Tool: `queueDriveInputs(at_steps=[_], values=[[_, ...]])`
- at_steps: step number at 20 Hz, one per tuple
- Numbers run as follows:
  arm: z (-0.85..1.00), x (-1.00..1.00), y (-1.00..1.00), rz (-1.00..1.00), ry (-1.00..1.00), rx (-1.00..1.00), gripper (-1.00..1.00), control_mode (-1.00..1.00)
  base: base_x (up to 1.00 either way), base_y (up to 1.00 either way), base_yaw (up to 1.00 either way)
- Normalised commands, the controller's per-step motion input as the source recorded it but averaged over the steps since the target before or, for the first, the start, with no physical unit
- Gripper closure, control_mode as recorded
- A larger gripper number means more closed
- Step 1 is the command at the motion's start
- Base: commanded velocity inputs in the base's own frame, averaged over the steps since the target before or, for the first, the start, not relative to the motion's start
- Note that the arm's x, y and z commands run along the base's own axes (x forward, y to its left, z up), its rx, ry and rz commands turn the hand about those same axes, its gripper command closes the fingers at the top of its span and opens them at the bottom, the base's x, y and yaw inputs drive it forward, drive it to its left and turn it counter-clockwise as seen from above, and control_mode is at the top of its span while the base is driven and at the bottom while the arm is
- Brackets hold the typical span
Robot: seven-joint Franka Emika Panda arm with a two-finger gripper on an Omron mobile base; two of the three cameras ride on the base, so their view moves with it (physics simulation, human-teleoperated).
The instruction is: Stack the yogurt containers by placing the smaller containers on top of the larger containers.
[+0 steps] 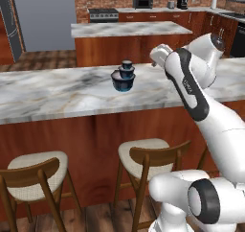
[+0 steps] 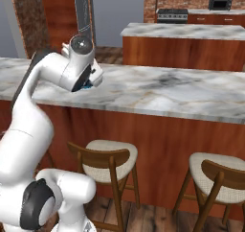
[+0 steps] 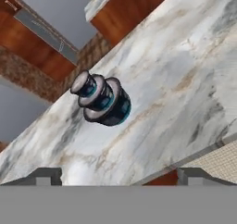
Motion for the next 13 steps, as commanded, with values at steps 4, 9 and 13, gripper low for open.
queueDriveInputs(at_steps=[4, 9, 13], values=[[-0.23, -0.96, -0.04, 0.00, -0.08, -0.49, -1.00, -1.00, 0.00, 0.00, 0.00], [-0.17, -0.87, 0.00, 0.00, 0.00, -0.43, -1.00, -1.00, 0.00, 0.00, 0.00], [0.00, -0.92, 0.00, 0.00, 0.00, -0.24, -1.00, -1.00, 0.00, 0.00, 0.00]])
